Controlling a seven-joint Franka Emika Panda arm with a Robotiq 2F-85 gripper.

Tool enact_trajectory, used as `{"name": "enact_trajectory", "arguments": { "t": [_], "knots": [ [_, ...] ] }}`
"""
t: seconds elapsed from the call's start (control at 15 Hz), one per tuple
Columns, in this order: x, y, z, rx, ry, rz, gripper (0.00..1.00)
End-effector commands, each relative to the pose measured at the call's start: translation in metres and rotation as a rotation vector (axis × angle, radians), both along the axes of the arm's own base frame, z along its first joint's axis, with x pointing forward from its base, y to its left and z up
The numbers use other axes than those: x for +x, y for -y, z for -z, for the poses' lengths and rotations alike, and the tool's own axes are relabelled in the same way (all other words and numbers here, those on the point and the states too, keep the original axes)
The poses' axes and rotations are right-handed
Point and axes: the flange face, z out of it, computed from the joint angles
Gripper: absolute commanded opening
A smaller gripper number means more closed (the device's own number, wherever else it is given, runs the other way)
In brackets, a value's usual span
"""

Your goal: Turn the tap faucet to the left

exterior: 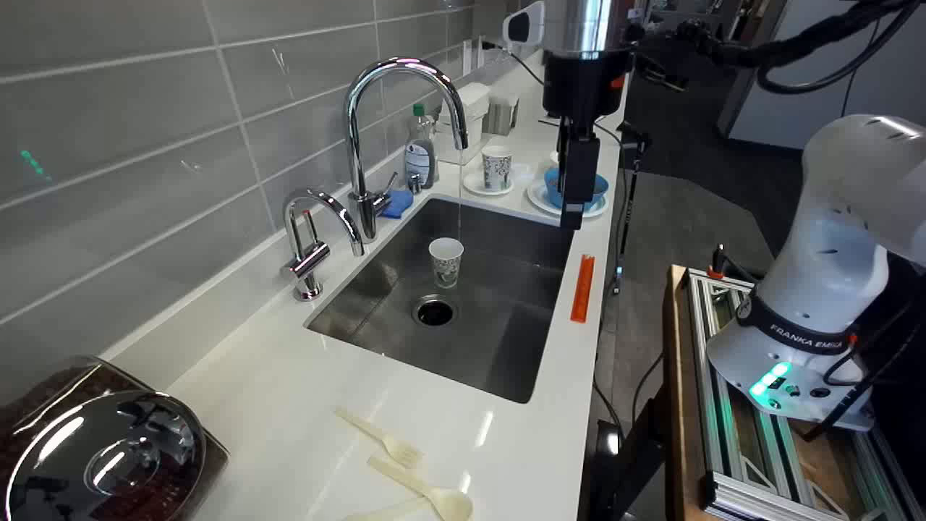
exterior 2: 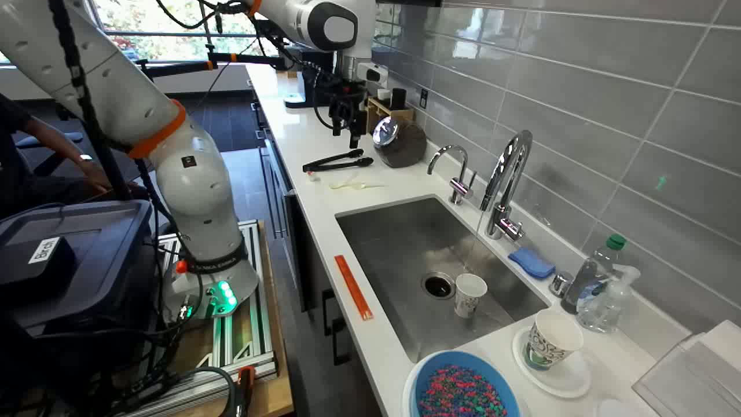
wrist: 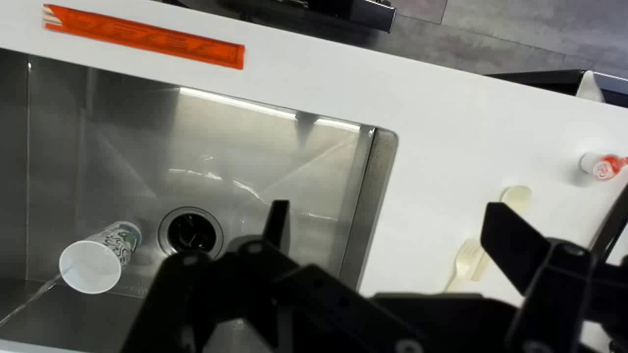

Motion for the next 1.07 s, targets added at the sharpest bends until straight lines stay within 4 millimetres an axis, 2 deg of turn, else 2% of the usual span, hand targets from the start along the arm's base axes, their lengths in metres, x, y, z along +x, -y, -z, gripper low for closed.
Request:
{"name": "enact_trajectory", "arguments": {
  "t": [0.0, 0.33, 0.6, 0.87, 1.0],
  "knots": [
    [0.0, 0.0, 0.0, 0.0, -0.001, 0.0, 1.0],
    [0.0, 0.0, 0.0, 0.0, -0.001, 0.0, 1.0],
    [0.01, 0.069, 0.013, -0.06, 0.109, 0.192, 1.0],
    [0.025, 0.141, 0.028, -0.084, 0.277, 0.287, 1.0],
    [0.032, 0.169, 0.033, -0.074, 0.369, 0.323, 1.0]
  ]
}}
